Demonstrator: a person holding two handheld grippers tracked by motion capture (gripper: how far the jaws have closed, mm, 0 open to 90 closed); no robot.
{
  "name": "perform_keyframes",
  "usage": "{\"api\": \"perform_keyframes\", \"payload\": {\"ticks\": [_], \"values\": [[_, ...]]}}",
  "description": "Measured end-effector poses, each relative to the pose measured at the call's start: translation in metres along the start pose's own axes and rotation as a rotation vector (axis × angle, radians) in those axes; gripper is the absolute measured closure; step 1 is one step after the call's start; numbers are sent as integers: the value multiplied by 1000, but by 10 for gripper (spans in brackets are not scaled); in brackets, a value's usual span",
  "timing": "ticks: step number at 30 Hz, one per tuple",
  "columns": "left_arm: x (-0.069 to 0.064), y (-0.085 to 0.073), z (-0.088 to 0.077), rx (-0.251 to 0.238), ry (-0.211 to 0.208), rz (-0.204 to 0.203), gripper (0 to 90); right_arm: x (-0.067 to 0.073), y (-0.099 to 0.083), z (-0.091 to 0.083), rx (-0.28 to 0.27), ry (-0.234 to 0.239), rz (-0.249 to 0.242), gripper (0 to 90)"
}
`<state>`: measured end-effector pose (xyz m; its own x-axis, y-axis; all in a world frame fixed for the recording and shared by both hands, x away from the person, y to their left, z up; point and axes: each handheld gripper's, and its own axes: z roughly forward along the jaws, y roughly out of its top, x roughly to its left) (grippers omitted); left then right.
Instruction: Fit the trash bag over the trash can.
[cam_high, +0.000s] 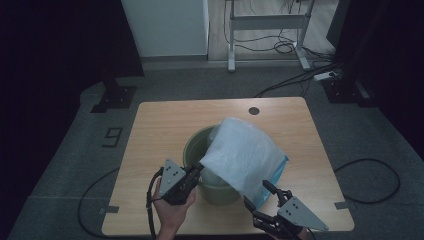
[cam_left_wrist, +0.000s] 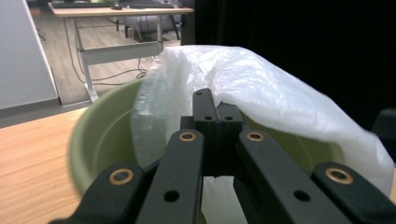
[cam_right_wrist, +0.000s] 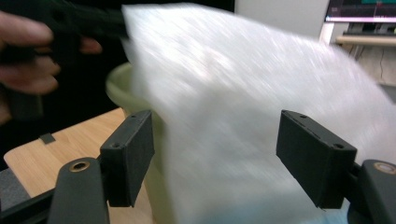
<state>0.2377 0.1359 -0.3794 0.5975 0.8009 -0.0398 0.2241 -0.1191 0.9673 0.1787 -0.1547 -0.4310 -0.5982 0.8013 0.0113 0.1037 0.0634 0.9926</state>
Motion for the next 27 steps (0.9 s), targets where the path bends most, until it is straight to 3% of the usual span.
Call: {"api": "perform_keyframes", "payload": {"ticks": [4, 9, 20, 27], "values": [[11, -2, -7, -2, 18, -23, 898, -10, -14, -1, 22, 2, 43, 261], [22, -7, -16, -3, 42, -43, 897, -14, -19, 1, 30, -10, 50, 242], [45, -18, -27, 5, 75, -96, 883, -33, -4, 8, 28, -52, 51, 177], [52, -21, -29, 7, 90, -108, 880, -55, 0, 6, 28, -94, 56, 162]]}}
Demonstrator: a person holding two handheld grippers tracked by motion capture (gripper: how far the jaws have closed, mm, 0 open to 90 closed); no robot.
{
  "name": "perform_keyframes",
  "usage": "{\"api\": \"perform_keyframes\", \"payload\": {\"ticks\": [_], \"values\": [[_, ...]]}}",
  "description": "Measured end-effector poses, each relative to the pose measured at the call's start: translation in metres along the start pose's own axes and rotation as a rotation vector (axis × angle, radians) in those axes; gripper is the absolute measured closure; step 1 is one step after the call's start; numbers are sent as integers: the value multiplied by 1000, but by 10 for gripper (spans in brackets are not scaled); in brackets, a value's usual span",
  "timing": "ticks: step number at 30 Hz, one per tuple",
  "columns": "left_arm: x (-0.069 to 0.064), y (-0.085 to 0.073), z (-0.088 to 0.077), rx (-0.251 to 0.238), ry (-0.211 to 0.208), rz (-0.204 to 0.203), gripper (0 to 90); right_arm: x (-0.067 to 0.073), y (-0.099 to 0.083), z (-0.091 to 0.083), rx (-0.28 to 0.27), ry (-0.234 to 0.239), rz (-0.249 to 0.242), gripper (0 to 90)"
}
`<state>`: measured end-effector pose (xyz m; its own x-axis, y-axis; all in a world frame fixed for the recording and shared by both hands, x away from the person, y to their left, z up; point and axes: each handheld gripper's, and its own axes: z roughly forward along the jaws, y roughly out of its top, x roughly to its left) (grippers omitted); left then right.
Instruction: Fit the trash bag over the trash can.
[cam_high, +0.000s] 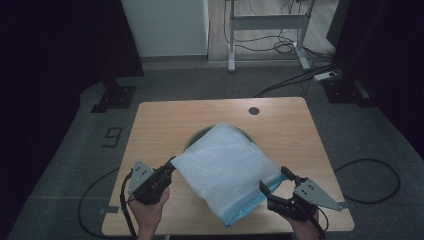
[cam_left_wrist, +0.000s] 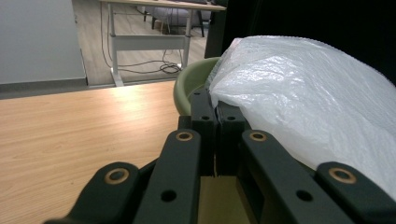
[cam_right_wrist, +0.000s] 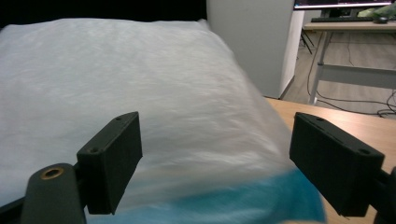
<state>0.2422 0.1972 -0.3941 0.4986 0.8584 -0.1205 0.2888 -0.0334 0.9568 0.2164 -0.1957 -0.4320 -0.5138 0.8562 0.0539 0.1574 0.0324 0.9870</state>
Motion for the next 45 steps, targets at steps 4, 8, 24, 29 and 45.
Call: {"api": "perform_keyframes", "payload": {"ticks": [4, 8, 24, 29, 45], "values": [[2, -1, 0, 0, 2, -9, 880, -12, -2, 0, 11, 4, 18, 158], [3, -1, 1, 3, 2, -15, 879, -18, -7, 3, 30, 42, 40, 180], [-2, 9, -1, -4, -20, 10, 844, -11, 12, -4, -28, 162, 8, 878], [-5, 17, 7, 23, -46, 32, 779, -19, 40, 0, -76, 140, 34, 878], [19, 23, -26, 63, -184, 72, 228, -35, 71, 23, -89, 77, 111, 879]]}}
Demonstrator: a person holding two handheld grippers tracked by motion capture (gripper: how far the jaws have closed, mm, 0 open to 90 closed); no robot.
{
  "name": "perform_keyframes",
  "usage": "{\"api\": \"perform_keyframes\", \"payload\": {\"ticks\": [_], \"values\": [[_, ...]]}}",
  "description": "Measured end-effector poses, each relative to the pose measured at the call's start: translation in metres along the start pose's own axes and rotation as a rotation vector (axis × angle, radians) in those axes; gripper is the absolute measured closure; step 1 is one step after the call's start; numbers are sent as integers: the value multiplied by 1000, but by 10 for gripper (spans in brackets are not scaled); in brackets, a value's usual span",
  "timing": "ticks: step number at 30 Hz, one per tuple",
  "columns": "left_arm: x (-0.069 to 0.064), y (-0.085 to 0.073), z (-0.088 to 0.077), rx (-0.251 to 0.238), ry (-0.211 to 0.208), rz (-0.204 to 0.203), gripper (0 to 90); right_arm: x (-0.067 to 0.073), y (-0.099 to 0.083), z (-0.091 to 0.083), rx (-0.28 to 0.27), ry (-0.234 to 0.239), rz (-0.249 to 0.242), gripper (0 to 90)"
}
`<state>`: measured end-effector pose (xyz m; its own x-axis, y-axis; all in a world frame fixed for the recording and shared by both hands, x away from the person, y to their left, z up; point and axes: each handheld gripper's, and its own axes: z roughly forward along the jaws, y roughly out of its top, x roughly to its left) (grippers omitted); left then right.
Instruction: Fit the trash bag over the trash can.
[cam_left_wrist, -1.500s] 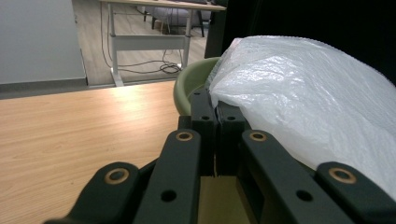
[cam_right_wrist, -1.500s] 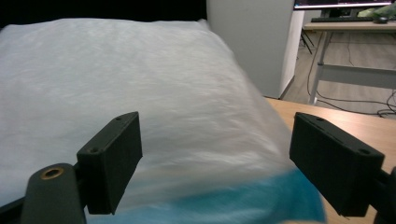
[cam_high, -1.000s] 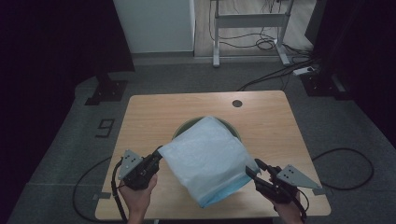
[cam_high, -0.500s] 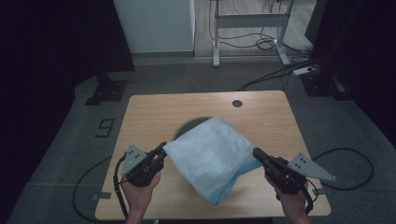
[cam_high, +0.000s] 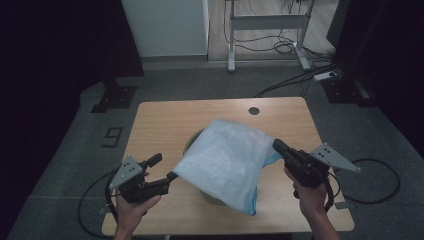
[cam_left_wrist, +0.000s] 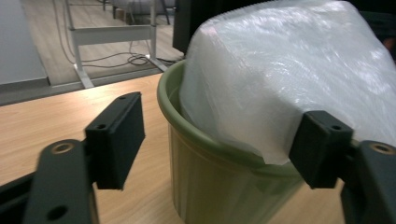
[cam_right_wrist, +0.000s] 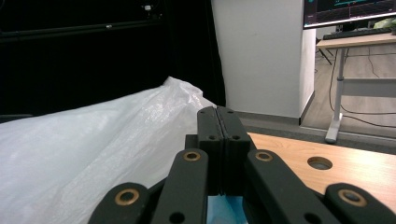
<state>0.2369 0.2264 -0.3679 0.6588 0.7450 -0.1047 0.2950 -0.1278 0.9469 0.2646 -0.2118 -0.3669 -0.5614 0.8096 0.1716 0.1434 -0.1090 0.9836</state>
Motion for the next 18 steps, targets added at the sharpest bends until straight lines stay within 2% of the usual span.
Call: {"api": "perform_keyframes", "payload": {"ticks": [4, 10, 13, 18], "values": [[-1, -5, -1, 17, -60, 9, 204, -4, 1, 0, 3, -18, 8, 880], [-18, -4, 18, 79, -113, 82, 152, -9, 3, 3, -1, -38, 28, 881], [-23, -2, 20, 76, -136, 93, 142, -10, 3, 2, -2, -41, 29, 881], [-22, -3, 13, 45, -155, 74, 141, -15, 1, -2, -2, -53, 40, 881]]}}
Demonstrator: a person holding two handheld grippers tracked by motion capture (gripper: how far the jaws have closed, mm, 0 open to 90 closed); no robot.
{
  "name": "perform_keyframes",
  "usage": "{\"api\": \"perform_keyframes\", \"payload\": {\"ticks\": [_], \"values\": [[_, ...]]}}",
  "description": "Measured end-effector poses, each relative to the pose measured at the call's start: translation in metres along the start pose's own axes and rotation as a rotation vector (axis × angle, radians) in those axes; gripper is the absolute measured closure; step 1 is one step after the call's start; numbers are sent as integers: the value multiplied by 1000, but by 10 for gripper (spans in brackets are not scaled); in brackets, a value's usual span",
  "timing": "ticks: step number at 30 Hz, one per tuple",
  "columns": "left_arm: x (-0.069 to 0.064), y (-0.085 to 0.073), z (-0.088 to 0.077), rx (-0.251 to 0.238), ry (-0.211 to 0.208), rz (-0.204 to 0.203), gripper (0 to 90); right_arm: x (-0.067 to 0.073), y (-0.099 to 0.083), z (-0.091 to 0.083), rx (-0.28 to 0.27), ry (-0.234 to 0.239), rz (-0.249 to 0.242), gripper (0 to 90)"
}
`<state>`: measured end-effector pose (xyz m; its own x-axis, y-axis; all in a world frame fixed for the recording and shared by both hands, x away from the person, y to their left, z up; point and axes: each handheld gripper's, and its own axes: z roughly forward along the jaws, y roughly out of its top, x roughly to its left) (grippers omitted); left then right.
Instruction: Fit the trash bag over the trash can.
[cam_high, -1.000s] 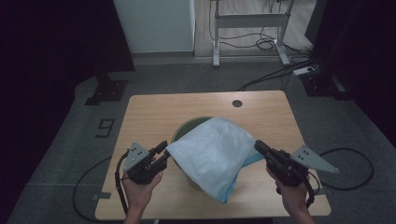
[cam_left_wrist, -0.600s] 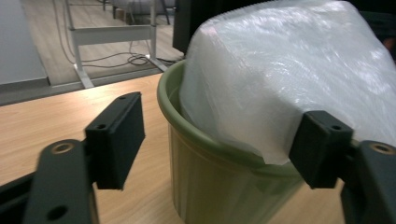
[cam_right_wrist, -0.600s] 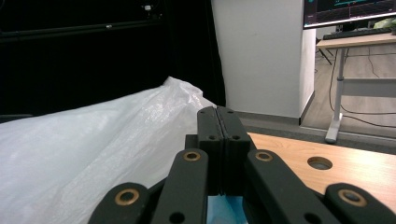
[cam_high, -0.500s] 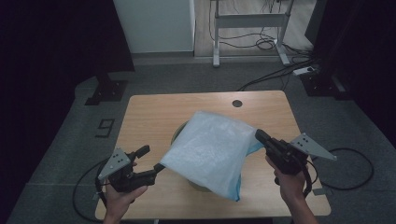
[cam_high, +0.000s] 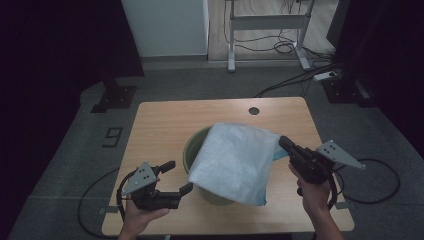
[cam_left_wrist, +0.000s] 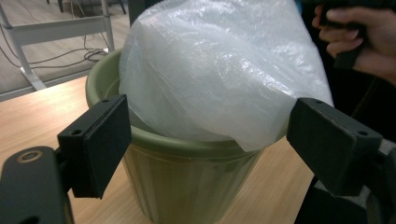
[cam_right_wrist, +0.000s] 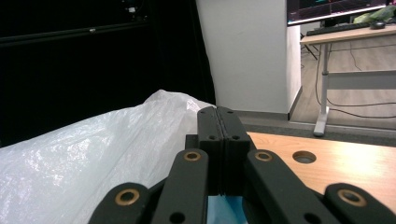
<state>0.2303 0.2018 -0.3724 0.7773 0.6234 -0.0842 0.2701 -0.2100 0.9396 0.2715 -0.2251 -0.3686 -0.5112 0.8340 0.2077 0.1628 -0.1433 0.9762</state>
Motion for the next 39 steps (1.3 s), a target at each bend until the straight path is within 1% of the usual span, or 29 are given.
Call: {"api": "perform_keyframes", "payload": {"ticks": [3, 7, 9, 12, 15, 18, 20, 22, 24, 29, 32, 39], "values": [[-1, -2, -4, -6, 7, -2, 140, -3, -1, -1, -2, -6, 10, 881], [-1, 1, -6, -29, 32, -14, 146, -2, -3, -1, 1, -7, 12, 881], [-4, 5, -4, -31, 43, -10, 152, 0, -4, -1, 4, -5, 12, 881], [-10, 13, 1, -31, 48, 1, 160, 3, -4, 1, 5, 4, 9, 881], [-17, 22, 8, -29, 57, 2, 177, 7, -4, 2, 10, 15, 11, 881], [-22, 28, 14, -30, 79, -2, 191, 14, -5, 3, 11, 32, 10, 881], [-25, 31, 19, -31, 108, -4, 191, 18, -6, 2, 12, 45, 7, 881], [-26, 32, 22, -33, 123, -7, 191, 22, -7, 2, 10, 56, 2, 881], [-27, 33, 26, -35, 147, -13, 192, 24, -7, 2, 13, 64, 0, 881], [-32, 35, 32, -39, 182, -21, 192, 29, -8, 4, 15, 73, -6, 881], [-37, 36, 37, -29, 185, -17, 195, 33, -9, 6, 20, 76, -5, 881], [-54, 36, 51, 10, 160, -13, 204, 48, -13, 11, 30, 108, -16, 881]]}}
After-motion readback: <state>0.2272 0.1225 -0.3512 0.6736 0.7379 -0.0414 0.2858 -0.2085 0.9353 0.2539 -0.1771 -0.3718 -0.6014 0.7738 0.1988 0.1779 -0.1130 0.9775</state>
